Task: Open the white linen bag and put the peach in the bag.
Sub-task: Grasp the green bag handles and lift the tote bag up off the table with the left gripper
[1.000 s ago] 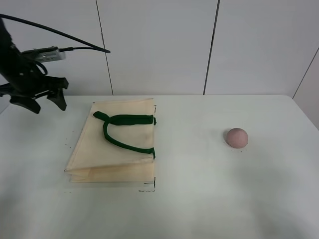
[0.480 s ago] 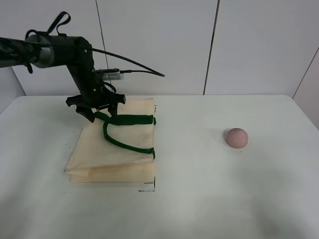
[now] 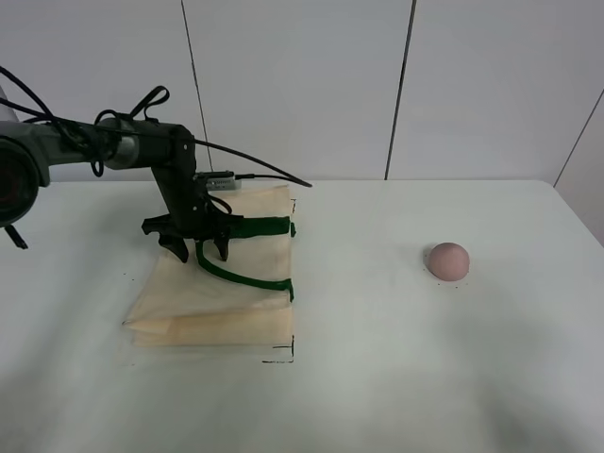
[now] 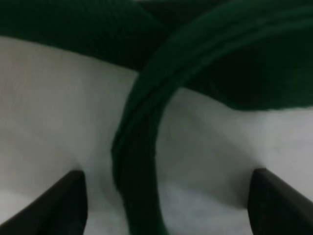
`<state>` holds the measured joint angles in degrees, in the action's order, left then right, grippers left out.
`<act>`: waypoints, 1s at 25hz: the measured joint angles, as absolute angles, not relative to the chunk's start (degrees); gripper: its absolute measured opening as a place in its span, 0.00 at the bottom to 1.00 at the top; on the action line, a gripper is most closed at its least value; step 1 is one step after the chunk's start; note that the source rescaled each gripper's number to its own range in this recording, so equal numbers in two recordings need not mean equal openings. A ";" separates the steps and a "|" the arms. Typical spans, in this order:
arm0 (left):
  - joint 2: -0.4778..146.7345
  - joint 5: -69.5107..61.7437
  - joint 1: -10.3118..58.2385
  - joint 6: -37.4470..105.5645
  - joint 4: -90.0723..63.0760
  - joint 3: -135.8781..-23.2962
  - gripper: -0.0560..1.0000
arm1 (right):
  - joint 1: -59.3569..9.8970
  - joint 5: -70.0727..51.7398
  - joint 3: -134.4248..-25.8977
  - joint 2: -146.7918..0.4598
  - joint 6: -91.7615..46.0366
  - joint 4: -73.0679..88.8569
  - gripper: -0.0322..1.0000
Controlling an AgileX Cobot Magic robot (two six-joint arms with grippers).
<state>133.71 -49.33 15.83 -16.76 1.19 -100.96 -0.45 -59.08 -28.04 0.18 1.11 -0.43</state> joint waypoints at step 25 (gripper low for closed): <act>118.78 -63.43 16.05 -14.33 4.91 -116.80 0.05 | -0.45 -59.08 -28.04 0.18 1.11 -0.43 1.00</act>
<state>118.78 -63.43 16.05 -14.33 4.91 -116.80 -0.45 -59.08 -28.04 0.18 1.11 -0.43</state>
